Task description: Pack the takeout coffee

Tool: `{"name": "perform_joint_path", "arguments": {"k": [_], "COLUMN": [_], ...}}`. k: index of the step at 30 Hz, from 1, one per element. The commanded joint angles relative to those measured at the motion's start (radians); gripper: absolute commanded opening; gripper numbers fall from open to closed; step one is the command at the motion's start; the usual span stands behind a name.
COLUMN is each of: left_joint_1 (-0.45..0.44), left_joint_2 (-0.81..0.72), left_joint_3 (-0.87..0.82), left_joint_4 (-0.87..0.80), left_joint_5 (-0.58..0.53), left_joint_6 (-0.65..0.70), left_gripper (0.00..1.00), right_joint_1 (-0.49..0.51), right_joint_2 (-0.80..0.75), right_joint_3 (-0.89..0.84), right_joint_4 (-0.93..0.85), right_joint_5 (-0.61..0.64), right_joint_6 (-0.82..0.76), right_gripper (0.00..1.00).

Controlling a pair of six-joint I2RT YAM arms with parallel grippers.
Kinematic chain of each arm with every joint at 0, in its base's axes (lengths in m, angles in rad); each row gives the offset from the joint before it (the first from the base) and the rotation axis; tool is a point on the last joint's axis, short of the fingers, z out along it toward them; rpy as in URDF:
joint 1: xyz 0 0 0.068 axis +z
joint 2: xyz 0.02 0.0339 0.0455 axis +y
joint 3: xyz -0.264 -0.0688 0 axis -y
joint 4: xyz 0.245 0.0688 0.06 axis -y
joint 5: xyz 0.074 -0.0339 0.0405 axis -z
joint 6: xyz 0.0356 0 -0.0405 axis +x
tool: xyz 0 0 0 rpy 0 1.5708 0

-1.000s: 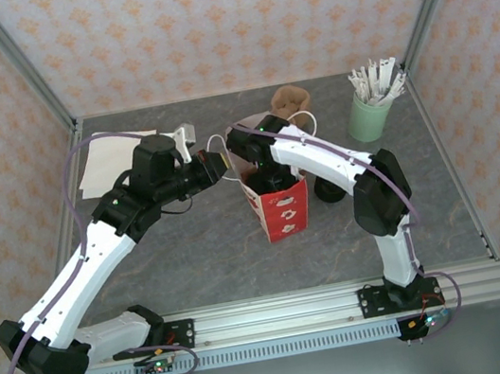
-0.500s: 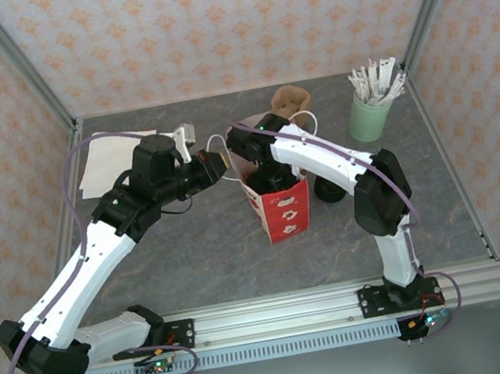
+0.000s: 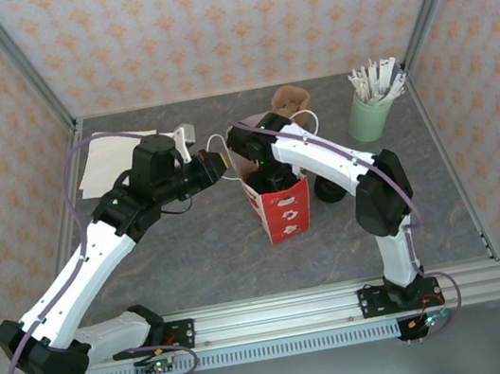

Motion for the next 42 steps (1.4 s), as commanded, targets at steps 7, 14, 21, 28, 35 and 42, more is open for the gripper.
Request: {"name": "perform_joint_path", "arguments": {"k": [7,14,21,28,35,42], "left_joint_1": [-0.015,-0.016,-0.016,-0.016,-0.016,-0.016], "left_joint_2": [0.009,0.012,0.015,0.014,0.013,0.009], "left_joint_3": [0.03,0.031,0.03,0.03,0.031,0.026], "left_joint_4": [-0.007,-0.007,-0.011,-0.009,-0.011,-0.01], "left_joint_5": [-0.03,-0.033,-0.035,-0.034,-0.03,-0.035], "left_joint_6": [0.014,0.018,0.02,0.02,0.021,0.023], "left_gripper": [0.08,0.08,0.08,0.07,0.07,0.07], "right_joint_1": [-0.004,-0.004,-0.004,-0.005,-0.004,-0.004], "right_joint_2": [-0.048,-0.051,-0.069,-0.066,-0.069,-0.073], "right_joint_3": [0.058,0.069,0.033,0.032,0.017,0.014], "right_joint_4": [-0.061,-0.086,-0.079,-0.094,-0.114,-0.133], "right_joint_5": [0.037,0.028,0.024,0.019,0.013,0.006], "right_joint_6": [0.009,0.008,0.008,0.011,0.01,0.004], "right_gripper": [0.79,0.79,0.79,0.79,0.79,0.79]}}
